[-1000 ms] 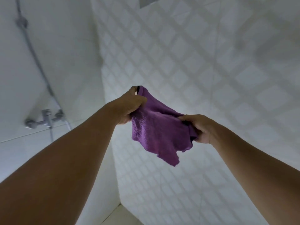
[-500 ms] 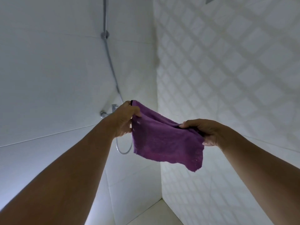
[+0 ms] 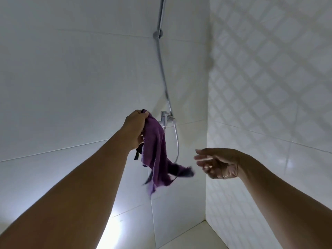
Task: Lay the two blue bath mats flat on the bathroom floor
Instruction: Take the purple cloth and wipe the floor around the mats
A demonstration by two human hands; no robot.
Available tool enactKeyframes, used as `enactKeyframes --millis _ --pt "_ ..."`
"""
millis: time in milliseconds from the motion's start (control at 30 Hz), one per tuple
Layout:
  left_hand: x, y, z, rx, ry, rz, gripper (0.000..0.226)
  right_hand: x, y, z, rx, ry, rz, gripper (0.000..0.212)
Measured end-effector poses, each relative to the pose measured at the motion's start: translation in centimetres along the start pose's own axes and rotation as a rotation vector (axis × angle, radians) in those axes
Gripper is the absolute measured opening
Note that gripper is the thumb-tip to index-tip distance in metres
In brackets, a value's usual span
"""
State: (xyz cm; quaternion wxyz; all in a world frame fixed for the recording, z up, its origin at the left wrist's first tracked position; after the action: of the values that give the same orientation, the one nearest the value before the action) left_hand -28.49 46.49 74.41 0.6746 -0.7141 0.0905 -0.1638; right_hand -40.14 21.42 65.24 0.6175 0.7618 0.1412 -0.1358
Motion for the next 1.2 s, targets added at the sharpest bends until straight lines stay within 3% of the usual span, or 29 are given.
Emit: enactKeyframes --millis 200,400,500,667,800,933,1067,1200 --pt "-0.5 -1.8 2.2 0.158 0.053 -0.031 0.014 4.8 0.6 -5.9 -0.277 0.079 -0.041 0.073" --pt "-1.1 -4.5 4.0 0.174 0.014 -0.035 0.012 10.2 -1.0 -9.7 -0.2 0.305 -0.074 0.092" --pt "-1.5 -4.9 4.4 0.193 -0.042 -0.02 0.015 11.5 -0.8 -10.4 -0.084 0.316 -0.046 0.076" --pt "-2.1 -4.7 5.6 0.213 -0.126 -0.022 0.02 11.4 1.6 -10.5 -0.016 0.203 0.152 0.023" --pt "-2.4 -3.7 5.7 0.219 -0.185 -0.015 0.017 10.4 2.7 -9.8 0.046 0.303 0.203 0.028" --pt "-2.7 -2.7 4.5 0.233 -0.238 0.013 0.018 10.1 3.0 -8.8 0.065 0.299 0.193 0.05" --pt "-3.3 -2.4 3.9 0.363 -0.308 0.076 0.023 9.4 4.3 -7.4 -0.284 0.151 -0.003 0.014" --pt "-4.4 -1.0 3.8 0.334 -0.267 0.191 0.01 7.9 5.9 -5.8 -0.502 0.136 -0.063 0.033"
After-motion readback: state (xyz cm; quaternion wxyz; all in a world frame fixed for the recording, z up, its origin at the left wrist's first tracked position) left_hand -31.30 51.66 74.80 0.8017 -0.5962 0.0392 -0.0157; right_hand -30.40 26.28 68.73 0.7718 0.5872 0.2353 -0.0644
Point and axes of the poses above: each hand's wrist, its own x-axis towards the middle knuckle, its own z-axis out of the back of the hand, y = z × x, the point moved 1 cm from there along x, towards the middle knuckle, and after that the axes turned 6 degrees about y, right-handed, at the moved point
